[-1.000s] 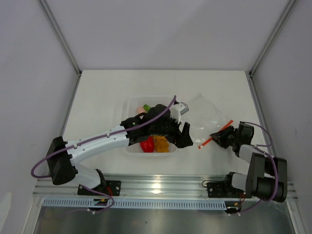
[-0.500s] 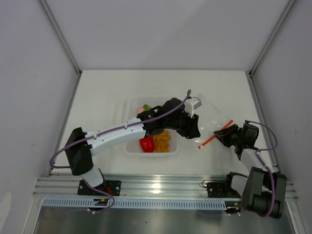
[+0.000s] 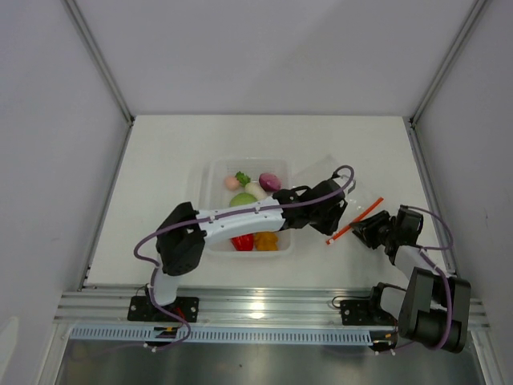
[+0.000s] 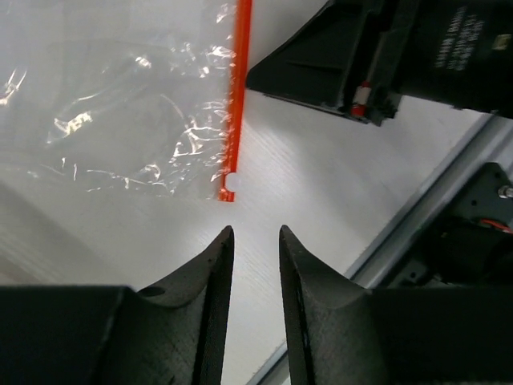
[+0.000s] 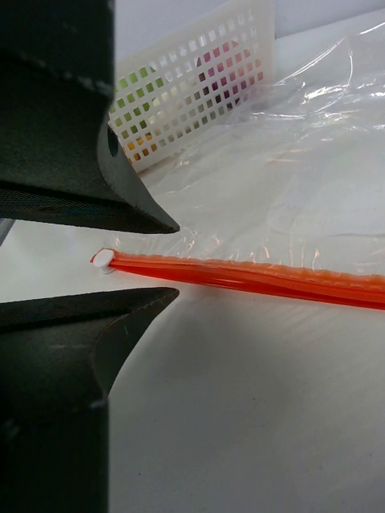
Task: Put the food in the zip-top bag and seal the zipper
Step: Pick up the zipper food storage bag at the center of the board.
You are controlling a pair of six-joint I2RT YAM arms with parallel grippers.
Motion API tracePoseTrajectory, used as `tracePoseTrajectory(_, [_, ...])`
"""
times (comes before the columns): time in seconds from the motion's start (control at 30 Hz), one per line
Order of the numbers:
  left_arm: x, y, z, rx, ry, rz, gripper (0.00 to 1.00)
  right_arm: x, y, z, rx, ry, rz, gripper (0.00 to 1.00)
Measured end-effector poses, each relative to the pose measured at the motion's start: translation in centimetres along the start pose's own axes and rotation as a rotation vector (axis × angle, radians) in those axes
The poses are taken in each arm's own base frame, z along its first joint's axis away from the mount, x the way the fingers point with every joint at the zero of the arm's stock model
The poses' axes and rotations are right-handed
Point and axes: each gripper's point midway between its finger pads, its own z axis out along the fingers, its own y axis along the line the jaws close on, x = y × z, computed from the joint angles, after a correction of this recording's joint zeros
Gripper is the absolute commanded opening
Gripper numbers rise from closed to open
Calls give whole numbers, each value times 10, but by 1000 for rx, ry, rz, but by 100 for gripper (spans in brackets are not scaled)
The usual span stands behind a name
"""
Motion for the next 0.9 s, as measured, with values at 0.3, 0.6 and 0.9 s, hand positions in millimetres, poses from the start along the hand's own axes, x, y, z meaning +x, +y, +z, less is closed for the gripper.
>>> tracePoseTrajectory(0.3, [14, 27, 53, -148, 61, 11, 31, 6, -6, 8, -4, 36, 26, 35])
tracePoseTrajectory(0.6, [26, 38, 72, -149, 118, -6, 20, 4, -1, 12, -32, 34, 24, 35])
tracePoseTrajectory(0.9, [54, 36, 91, -90, 209, -29, 6, 6, 2, 18, -48, 50, 34, 34])
